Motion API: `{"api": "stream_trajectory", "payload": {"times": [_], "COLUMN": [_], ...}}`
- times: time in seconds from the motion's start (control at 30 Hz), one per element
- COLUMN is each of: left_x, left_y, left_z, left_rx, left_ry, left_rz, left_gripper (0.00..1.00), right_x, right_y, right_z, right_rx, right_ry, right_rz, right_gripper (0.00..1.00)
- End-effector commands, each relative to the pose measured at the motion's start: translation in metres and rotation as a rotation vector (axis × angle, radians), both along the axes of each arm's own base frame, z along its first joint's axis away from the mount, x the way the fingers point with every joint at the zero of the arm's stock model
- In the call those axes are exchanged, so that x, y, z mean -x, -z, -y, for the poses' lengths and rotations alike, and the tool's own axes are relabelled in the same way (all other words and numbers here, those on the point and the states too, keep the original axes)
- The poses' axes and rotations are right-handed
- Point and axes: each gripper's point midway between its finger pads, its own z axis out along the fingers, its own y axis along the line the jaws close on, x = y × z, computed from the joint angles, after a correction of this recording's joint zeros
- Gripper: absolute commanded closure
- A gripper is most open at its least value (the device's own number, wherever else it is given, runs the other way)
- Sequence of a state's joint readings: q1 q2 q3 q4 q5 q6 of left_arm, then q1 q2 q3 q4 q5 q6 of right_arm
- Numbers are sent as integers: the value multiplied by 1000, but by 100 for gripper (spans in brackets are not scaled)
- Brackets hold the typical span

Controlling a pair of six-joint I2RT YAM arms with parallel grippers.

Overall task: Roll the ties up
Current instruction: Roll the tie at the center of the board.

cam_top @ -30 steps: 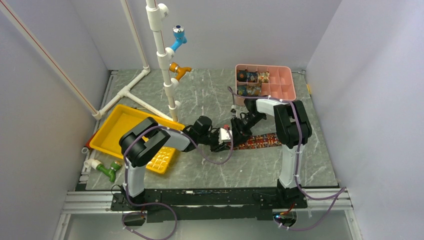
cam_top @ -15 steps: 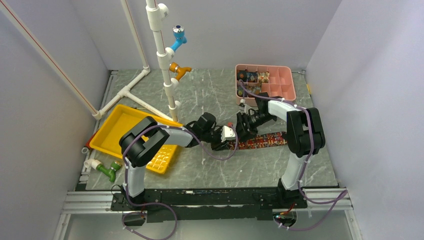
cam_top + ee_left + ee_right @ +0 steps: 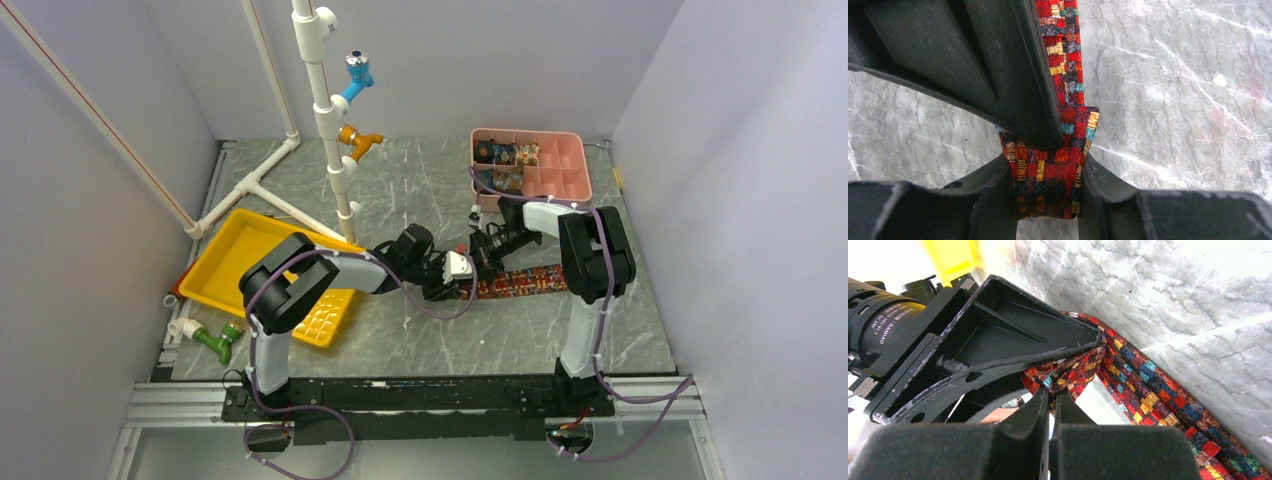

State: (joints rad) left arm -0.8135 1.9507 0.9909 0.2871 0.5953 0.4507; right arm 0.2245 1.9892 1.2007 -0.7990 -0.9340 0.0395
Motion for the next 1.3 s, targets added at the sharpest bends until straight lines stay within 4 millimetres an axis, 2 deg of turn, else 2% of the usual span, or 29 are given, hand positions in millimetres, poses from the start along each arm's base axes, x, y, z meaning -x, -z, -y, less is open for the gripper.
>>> {"api": "stream_trajectory", "payload": {"times": [0.0,0.07,0.27,0.4,0.53,0.67,0.8,0.93,1.03,1.2,1.27], "left_x": [35,32,18,20,21,10,1,2,6,8,8], "left_y": [78,69,30,4,-2,1,10,18,26,40,43], "left_z": [-54,-48,-20,-6,3,17,29,31,24,-1,-11], "left_rx": [-272,-223,-39,88,151,180,214,207,165,60,15], "left_ry": [-54,-47,-33,6,13,-59,-128,-138,-119,-103,-100], "left_rz": [-190,-176,-144,-111,-140,-199,-249,-232,-184,-78,-41], "left_gripper": [64,53,42,33,25,25,28,39,44,69,75], "right_x": [-14,-13,-25,-28,-25,-19,-14,-18,-22,-24,-26], "right_y": [43,52,72,79,82,88,94,96,95,86,72], "right_z": [32,42,65,76,81,80,75,68,66,55,46], "right_rx": [222,284,445,508,534,550,550,525,511,450,384], "right_ry": [-35,-48,-56,-70,-84,-101,-111,-120,-125,-132,-122], "right_rz": [103,119,171,191,197,203,207,236,260,254,249], "right_gripper": [100,100,100,100,100,100,100,100,100,100,85]}}
